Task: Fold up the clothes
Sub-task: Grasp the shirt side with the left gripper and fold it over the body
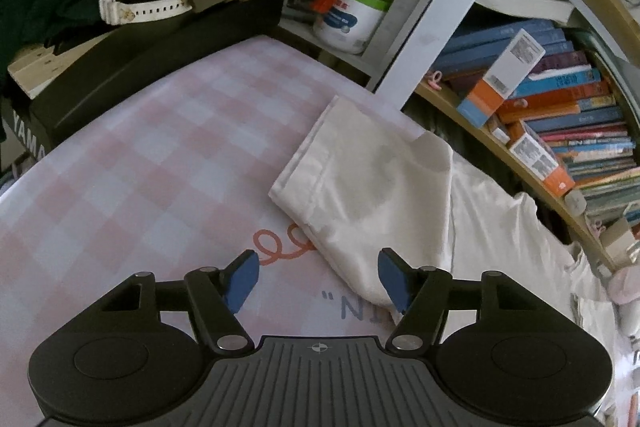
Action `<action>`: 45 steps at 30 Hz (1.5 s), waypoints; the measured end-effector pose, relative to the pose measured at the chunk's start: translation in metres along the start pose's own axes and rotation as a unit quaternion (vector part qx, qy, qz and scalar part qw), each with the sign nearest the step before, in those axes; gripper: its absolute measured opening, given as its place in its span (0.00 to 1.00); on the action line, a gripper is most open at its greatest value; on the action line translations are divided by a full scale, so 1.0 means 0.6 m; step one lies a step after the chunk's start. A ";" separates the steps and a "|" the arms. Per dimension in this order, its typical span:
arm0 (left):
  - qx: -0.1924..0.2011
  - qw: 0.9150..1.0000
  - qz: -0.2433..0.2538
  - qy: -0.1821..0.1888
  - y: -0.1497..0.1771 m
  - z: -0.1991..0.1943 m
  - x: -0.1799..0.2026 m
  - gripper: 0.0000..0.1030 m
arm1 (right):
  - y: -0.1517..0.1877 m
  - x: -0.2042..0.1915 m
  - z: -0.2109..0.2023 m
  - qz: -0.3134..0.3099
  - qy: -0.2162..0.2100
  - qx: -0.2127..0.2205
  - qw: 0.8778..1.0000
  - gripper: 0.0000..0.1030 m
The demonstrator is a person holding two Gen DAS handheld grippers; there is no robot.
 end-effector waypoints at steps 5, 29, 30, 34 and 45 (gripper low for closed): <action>0.006 1.000 -0.015 0.000 -0.010 0.011 -0.003 0.52 | 0.000 -0.001 0.002 0.001 -0.004 -0.002 1.000 0.81; 0.060 0.979 -0.196 0.016 -0.025 0.011 -0.043 0.06 | 0.018 0.014 -0.005 0.016 -0.002 -0.001 1.000 0.81; 0.068 0.974 -0.214 0.024 -0.019 0.001 -0.045 0.06 | 0.020 0.016 -0.007 0.017 -0.001 0.001 1.000 0.81; 0.088 0.966 -0.240 0.028 -0.009 -0.022 -0.033 0.06 | 0.025 0.037 -0.010 0.032 -0.006 0.005 0.999 0.81; 0.102 0.979 0.174 0.040 0.019 -0.069 0.302 0.06 | 0.046 0.103 -0.022 0.042 -0.033 0.016 0.998 0.81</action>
Point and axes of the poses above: each gripper's, at about its wrist camera, not at the fingertips, and z roughly the way its jaws point, x to its right, y to its underside, the point moved 5 cm from there along z, roughly the way its jaws point, and after that the axes turned 8 degrees about -x, right-handed, at the moved point
